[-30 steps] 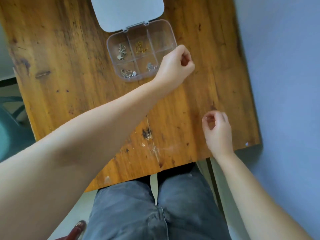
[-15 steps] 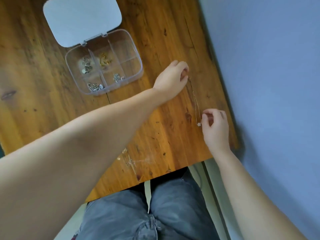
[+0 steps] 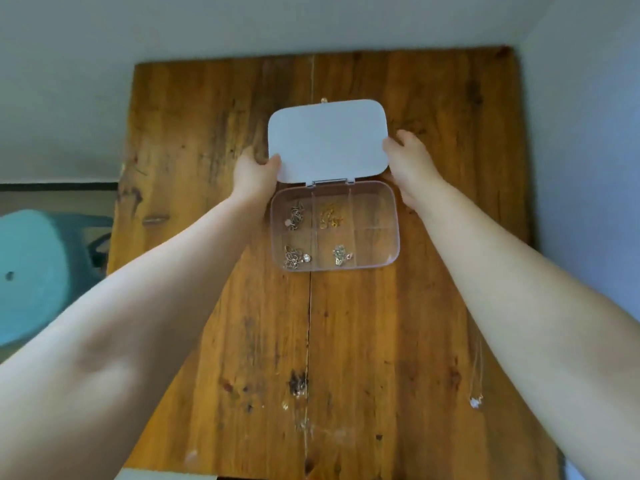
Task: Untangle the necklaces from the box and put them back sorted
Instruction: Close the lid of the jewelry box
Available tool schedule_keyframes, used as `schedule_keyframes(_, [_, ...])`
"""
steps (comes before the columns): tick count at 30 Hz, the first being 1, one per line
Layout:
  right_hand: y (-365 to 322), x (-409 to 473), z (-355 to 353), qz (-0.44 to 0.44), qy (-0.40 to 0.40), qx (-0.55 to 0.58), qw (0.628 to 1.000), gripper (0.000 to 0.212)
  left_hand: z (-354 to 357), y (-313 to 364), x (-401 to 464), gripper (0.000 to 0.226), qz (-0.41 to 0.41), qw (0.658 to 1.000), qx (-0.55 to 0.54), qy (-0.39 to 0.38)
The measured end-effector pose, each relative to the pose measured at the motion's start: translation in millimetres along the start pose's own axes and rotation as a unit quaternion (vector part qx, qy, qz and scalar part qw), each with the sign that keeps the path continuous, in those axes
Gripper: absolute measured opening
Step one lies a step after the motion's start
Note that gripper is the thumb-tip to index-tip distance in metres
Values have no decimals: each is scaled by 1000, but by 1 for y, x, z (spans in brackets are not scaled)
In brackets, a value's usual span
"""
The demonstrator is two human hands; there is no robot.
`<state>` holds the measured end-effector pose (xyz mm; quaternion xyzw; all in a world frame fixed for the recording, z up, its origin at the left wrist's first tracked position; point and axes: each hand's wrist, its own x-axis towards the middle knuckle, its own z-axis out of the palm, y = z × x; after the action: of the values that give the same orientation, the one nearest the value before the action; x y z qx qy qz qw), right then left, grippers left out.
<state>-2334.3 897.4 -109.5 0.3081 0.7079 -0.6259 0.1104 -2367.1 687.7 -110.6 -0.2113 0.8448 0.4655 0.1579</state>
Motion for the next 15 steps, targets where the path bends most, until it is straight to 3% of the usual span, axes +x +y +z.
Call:
schedule_keyframes(3, [-8,13,4,4,3,66,998,35,-2,10,9,36,-25,993,-110,-47])
schedule_keyframes(9, [0,-31,-21,-122,26,30,992,21,-25,13,-10,20,136,980,-118,-79])
schedule_keyframes(12, [18,-66,-35,-214,-25,-56,975,25,-42,-11,-39,26,266,962,-14,-53])
schedule_keyframes(15, [47,-84,-40,-242,-64,-211,945,39,-50,-45,-55,35,381,912,138,-59])
